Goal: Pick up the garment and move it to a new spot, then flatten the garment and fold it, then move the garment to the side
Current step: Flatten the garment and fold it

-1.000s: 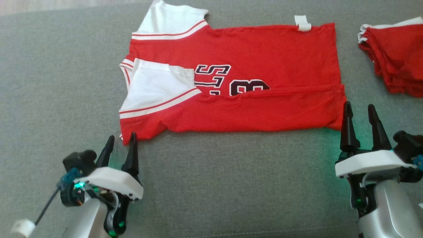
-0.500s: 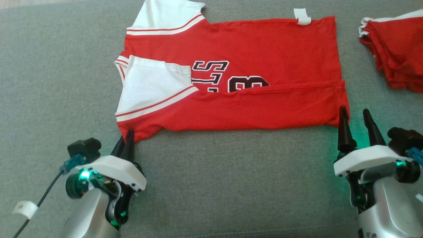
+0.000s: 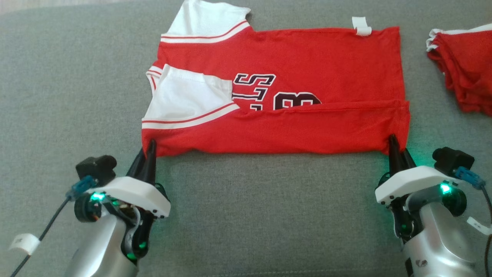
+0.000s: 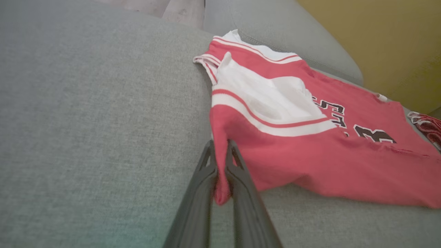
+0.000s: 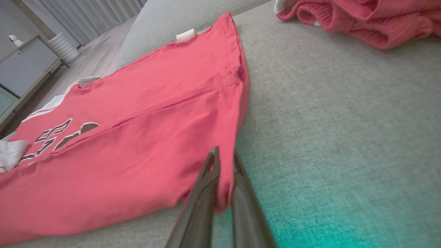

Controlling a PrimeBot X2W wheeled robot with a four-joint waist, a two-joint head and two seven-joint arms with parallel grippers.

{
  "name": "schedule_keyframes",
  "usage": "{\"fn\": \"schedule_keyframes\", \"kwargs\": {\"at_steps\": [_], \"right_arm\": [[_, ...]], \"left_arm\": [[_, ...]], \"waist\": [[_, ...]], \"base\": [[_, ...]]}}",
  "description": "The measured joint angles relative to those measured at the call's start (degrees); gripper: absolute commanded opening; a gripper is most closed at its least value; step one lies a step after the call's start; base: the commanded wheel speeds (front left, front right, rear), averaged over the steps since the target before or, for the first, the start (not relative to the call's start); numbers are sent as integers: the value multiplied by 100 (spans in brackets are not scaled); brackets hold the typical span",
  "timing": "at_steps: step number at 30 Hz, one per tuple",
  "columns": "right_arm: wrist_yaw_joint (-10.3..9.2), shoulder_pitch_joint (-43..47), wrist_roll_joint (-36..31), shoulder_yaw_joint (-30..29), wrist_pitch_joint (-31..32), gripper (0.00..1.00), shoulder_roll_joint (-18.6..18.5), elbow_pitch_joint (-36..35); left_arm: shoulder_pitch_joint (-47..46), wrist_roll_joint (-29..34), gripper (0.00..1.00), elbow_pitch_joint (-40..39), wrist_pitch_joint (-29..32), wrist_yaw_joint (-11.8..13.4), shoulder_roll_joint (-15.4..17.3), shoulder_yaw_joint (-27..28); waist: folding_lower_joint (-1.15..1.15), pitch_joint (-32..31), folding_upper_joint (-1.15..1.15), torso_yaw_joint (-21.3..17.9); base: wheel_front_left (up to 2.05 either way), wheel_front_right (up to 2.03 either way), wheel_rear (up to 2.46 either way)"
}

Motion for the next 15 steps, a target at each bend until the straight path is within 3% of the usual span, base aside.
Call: {"fn": "schedule_keyframes", "kwargs": {"at_steps": [7,11,15], "right_arm": [[0,-7,223,70,-38,0,0,-23],[0,122,226,70,304,0,0,-547],[0,713,66,-13,866,0,5,-1250]], "left_arm": [[118,20,0,-500,110,-2,275,-4],[560,52,0,-1148,379,18,573,-36],[1274,44,0,-1991,755,237,836,-48]], "waist": [[0,-254,0,0],[0,-444,0,-15],[-1,-627,0,-21]], "base": [[0,0,0],[0,0,0],[0,0,0]]}}
